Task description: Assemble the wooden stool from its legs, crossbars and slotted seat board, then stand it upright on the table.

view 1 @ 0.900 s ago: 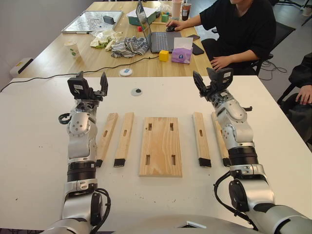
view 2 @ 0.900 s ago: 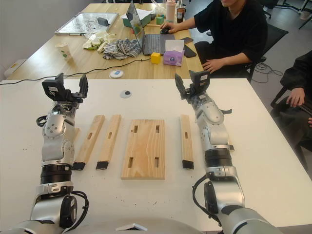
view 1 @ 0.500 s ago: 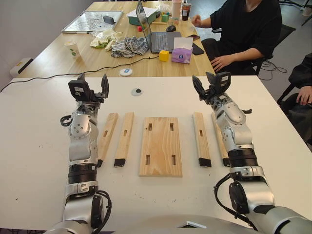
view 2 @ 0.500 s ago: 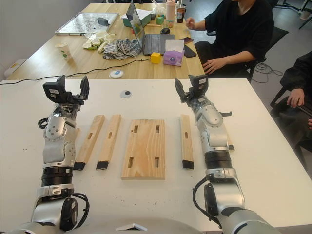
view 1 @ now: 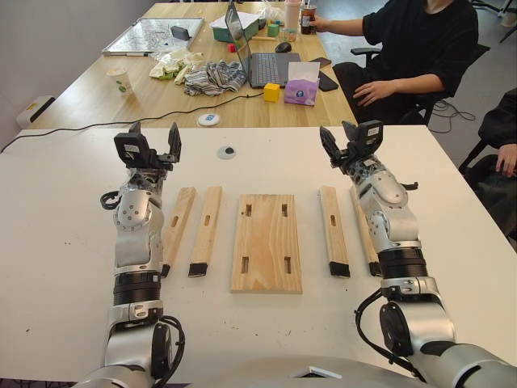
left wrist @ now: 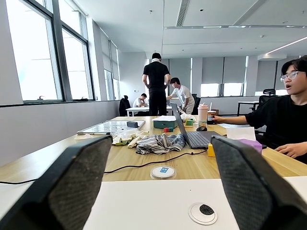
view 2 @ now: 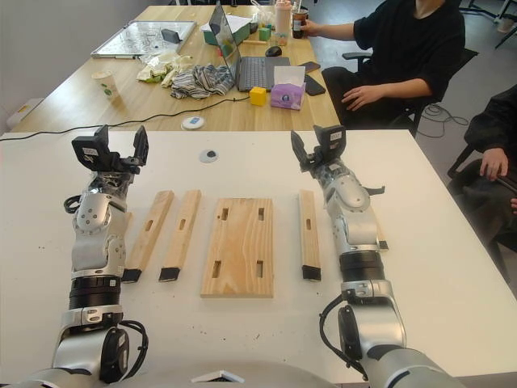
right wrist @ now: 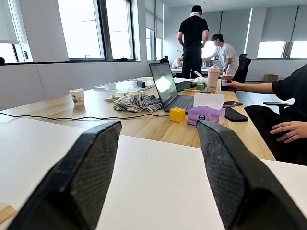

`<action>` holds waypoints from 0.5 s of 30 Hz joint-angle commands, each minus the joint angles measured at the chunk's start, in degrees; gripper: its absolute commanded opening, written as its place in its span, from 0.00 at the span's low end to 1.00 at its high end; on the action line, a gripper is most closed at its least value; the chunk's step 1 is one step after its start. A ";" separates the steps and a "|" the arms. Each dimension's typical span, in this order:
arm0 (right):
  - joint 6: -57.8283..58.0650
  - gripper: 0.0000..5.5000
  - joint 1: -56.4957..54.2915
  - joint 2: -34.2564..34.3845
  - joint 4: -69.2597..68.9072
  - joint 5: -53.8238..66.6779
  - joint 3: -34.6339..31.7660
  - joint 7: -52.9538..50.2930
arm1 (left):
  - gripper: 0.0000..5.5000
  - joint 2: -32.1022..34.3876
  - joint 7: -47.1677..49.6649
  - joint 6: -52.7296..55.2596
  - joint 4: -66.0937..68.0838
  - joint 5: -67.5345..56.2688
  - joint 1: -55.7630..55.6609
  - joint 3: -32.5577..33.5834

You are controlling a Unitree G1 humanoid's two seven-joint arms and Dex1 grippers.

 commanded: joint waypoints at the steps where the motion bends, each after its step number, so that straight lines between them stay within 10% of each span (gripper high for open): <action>1: 0.43 0.53 -0.30 0.04 -0.23 0.27 -0.24 0.50 | 0.69 -1.14 0.61 0.65 -1.43 0.31 1.66 -0.49; 15: 0.73 0.53 -1.28 -0.31 0.42 -0.43 0.01 1.06 | 0.69 -2.70 1.55 0.62 -2.90 0.47 3.57 -0.56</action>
